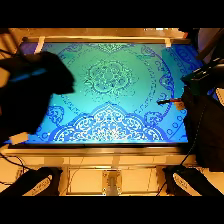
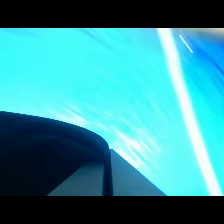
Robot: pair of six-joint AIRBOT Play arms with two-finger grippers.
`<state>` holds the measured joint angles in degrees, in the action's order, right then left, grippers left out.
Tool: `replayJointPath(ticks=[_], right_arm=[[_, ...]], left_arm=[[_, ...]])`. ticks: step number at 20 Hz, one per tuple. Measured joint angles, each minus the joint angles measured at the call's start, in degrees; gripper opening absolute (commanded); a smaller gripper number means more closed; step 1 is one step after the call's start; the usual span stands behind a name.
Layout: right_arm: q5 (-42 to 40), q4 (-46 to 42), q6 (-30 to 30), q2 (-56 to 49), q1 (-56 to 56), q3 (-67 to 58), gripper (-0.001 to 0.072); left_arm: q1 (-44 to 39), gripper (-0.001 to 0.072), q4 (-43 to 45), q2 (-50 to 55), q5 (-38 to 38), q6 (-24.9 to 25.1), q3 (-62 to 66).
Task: Fold the clothes and pants, and hang the long-sleeved shirts on hangers.
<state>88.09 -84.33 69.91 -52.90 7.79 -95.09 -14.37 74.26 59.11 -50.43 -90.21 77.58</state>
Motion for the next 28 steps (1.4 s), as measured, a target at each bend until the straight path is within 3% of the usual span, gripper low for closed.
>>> replayJointPath(ticks=[6, 7, 8, 9, 11, 14, 20, 22, 26, 28], right_arm=[[3.4, -7.1, 0.0, -0.1, 0.0, -1.6, 0.0451], [3.5, -7.6, 0.0, -0.1, 0.0, -1.6, 0.0451], [3.7, -7.8, 0.0, -0.1, 0.0, -1.7, 0.0452], [3.7, -8.0, 0.0, -0.1, 0.0, -1.7, 0.0452], [3.9, -8.4, 0.0, -0.1, 0.0, -1.7, 0.0452], [3.8, -5.8, 0.0, -0.7, 0.0, -1.4, 0.0452], [1.4, 0.4, 0.2, -4.4, 0.0, 6.1, 0.0452], [0.4, 1.1, 1.3, -6.1, 0.0, 8.4, 0.0452], [-1.0, 2.8, 2.5, -8.8, 0.0, 10.4, 0.0452], [-1.6, 3.1, 2.8, -9.4, 0.0, 10.7, 0.0452]], left_arm=[[-27.6, 0.0033, -2.3, 15.7, 2.3, 0.6, -1.4], [-30.5, 0.0248, -2.4, 18.3, 3.7, 0.6, -1.4], [-32.6, 0.0660, -2.6, 20.5, 5.4, 0.6, -1.5], [-33.7, 0.0712, -2.4, 21.9, 7.0, 0.6, -1.4], [-33.1, 0.0712, -0.3, 22.7, 9.1, 0.7, -0.7], [-25.3, 0.0711, 3.5, 19.1, 7.9, 0.7, 0.2], [-2.5, 0.0711, 5.9, 12.9, -14.2, -1.8, -3.8], [1.7, 0.0711, 5.8, 11.9, -17.5, -2.8, -8.0], [5.1, 0.0710, 4.9, 12.7, -12.5, -3.3, -13.7], [5.8, 0.0710, 2.6, 14.7, -8.3, -0.5, -14.9]])
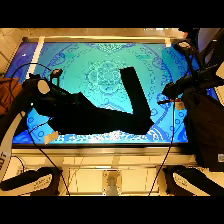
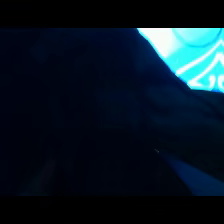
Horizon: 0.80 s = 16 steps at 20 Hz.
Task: Fold the clothes and pants, and hang the long-sleeved shirts on hangers.
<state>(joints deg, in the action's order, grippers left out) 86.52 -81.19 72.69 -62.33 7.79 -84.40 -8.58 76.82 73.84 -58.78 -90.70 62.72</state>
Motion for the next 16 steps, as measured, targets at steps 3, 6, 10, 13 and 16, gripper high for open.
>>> replayJointPath(ticks=[3, 6, 10, 13, 16], right_arm=[[-0.5, 0.1, 0.2, -0.4, 0.0, 0.3, 0.0452], [-1.6, -0.2, 0.2, -0.6, 0.0, 0.3, 0.0452], [-5.4, -0.5, 0.3, -0.7, 0.0, 0.4, 0.0452], [-6.9, -0.6, 0.3, -0.7, 0.0, 0.4, 0.0452], [-7.7, -1.1, 0.3, -0.7, 0.0, 0.4, 0.0452]], left_arm=[[0.5, 0.0709, -4.0, 3.5, 2.2, 4.2, -0.7], [0.7, 0.0708, -7.5, 6.0, 3.0, 6.4, -1.0], [0.6, 0.0707, -11.7, 8.1, 2.3, 8.9, -1.1], [0.6, 0.0166, -12.8, 9.3, -0.6, 10.2, -1.2], [0.6, 0.0016, -13.6, 9.6, -3.8, 11.3, -1.2]])
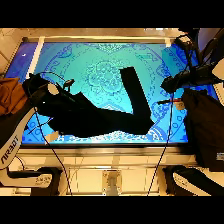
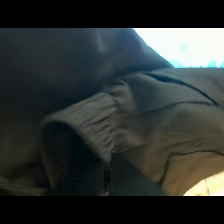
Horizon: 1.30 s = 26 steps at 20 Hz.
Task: Fold the clothes and pants, and hang the long-sleeved shirts on hangers.
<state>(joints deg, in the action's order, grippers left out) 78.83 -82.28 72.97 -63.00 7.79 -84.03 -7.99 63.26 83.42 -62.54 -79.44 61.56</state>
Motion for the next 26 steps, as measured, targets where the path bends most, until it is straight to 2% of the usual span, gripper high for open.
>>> replayJointPath(ticks=[5, 9, 13, 18, 21, 26], right_arm=[[-0.5, -3.4, 0.0, 0.0, 0.0, 0.0, 0.0452], [-4.6, -4.9, -0.1, -2.4, -1.0, 0.0, 0.0452], [-8.4, -3.1, 2.0, -12.2, -3.6, 0.0, 0.0453], [-12.1, 8.3, 3.2, -26.2, -5.0, -0.1, 0.0451], [-16.8, 12.7, 1.9, -32.2, -1.9, -1.9, 0.0451], [-19.6, 11.4, 0.9, -41.2, 5.6, -9.8, 0.0447]], left_arm=[[0.9, 0.0016, -0.2, -3.2, -2.5, 1.0, 0.0], [3.3, 0.0016, 2.4, -12.4, -7.9, 1.9, 0.0], [6.1, 0.0016, 9.0, -23.9, -13.8, 0.8, 0.0], [11.0, 0.0016, 19.9, -39.2, -20.2, -4.4, 0.0], [13.9, 0.0016, 22.8, -45.7, -23.5, -5.7, 0.0], [18.4, 0.0016, 28.8, -51.3, -28.0, -7.1, 0.0]])
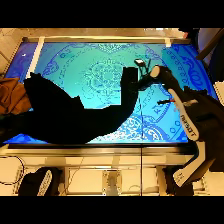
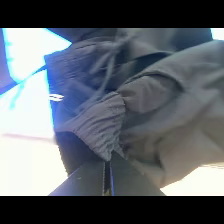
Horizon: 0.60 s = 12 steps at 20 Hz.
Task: Fold the clothes and pants, and hang the long-sleeved shirts on hangers.
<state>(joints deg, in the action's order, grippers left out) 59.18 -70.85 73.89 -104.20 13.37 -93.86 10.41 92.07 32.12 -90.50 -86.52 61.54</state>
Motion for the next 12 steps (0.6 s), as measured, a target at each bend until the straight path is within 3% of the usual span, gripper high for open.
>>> replayJointPath(ticks=[2, 9, 11, 12], right_arm=[[-0.3, -0.5, 0.0, -2.9, 1.7, -3.3, 0.0388], [4.9, 1.0, 0.3, -12.0, 4.0, -11.4, 0.0396], [5.3, 4.6, 0.3, -13.6, 4.2, -13.5, 0.0567], [5.1, 6.6, 0.2, -14.2, 4.3, -14.7, 0.0567]], left_arm=[[2.1, 0.0015, 4.0, -1.4, -1.4, -0.4, 0.0], [6.8, 0.0015, 9.2, -3.7, -3.0, -1.0, 0.0], [7.1, 0.0016, 9.6, -3.9, -3.1, -1.1, 0.0], [7.3, 0.0015, 9.7, -3.9, -3.1, -1.2, 0.0]])
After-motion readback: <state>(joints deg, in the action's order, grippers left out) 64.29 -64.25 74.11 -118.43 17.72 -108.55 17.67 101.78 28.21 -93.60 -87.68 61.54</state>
